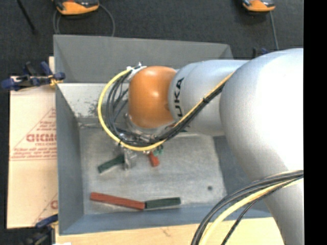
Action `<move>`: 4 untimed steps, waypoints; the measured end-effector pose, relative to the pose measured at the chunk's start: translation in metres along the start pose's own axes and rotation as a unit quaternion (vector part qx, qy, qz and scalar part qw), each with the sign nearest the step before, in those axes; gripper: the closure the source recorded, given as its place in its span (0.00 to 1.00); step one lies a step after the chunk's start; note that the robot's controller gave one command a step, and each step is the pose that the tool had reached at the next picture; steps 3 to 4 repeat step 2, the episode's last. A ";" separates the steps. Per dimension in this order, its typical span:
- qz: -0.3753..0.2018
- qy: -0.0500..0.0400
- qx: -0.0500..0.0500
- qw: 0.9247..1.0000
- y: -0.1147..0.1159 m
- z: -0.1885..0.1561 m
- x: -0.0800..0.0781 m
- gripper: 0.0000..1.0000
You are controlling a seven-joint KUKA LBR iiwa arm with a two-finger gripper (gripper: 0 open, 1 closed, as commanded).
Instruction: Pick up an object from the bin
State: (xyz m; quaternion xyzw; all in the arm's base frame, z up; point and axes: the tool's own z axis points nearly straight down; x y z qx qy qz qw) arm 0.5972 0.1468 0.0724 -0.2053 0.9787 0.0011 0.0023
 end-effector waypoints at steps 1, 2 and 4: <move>-0.016 -0.004 0.003 1.000 -0.001 -0.120 -0.004 1.00; -0.017 -0.002 0.002 1.000 0.005 -0.161 -0.013 1.00; -0.017 -0.002 0.002 1.000 0.005 -0.161 -0.013 1.00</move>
Offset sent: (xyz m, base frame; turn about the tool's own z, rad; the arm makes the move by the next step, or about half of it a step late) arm 0.0001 0.0017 0.1141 -0.0359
